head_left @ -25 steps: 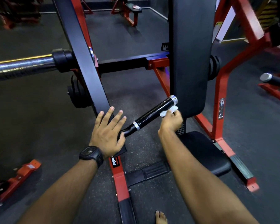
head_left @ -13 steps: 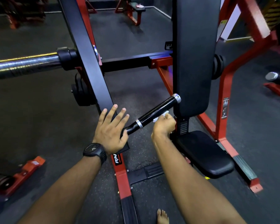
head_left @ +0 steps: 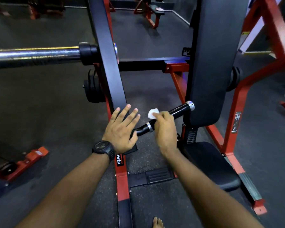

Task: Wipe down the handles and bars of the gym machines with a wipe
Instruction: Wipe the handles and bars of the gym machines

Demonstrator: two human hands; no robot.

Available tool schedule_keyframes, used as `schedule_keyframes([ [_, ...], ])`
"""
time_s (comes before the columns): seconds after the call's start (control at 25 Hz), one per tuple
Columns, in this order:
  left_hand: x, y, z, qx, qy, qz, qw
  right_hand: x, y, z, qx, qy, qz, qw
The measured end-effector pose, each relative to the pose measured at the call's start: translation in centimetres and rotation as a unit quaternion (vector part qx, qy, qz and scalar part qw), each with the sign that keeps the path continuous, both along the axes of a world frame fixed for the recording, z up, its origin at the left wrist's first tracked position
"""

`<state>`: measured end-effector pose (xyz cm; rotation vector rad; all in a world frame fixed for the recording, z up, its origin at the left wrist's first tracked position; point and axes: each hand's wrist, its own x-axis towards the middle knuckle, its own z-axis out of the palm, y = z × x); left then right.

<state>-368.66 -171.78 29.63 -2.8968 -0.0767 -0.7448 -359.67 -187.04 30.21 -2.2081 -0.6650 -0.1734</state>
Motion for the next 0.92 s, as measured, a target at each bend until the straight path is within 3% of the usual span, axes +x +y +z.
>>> schedule_keyframes([
  [0.08,0.0,0.1,0.1,-0.001,0.003,0.002,1.0,2.4,0.2,0.4,-0.23,-0.16,0.12,0.953],
  [0.12,0.0,0.1,0.2,0.001,0.005,0.004,1.0,3.5,0.2,0.6,-0.292,-0.199,0.173,0.919],
  [0.2,0.0,0.0,0.1,0.001,0.01,0.006,1.0,5.5,-0.5,1.4,-0.352,-0.213,0.216,0.885],
  [0.32,0.0,0.0,0.1,-0.006,0.005,0.005,1.0,6.6,-1.2,2.8,-0.354,-0.179,0.147,0.906],
  [0.44,0.0,0.0,0.1,-0.007,0.002,0.003,1.0,5.7,-0.9,2.5,-0.377,-0.207,0.231,0.873],
  [0.6,0.1,0.0,-0.1,-0.012,-0.001,0.002,1.0,8.9,-2.1,3.7,-0.374,-0.172,0.143,0.9],
  [0.72,0.1,0.0,-0.1,-0.007,-0.002,0.001,1.0,8.4,-3.3,3.2,-0.37,-0.203,0.202,0.884],
  [0.84,0.2,0.1,-0.2,-0.011,-0.004,-0.001,1.0,10.5,-4.0,4.4,-0.384,-0.175,0.088,0.902],
  [0.92,0.1,0.1,-0.2,-0.011,-0.004,-0.004,1.0,10.4,-3.7,3.7,-0.397,-0.191,0.112,0.891],
])
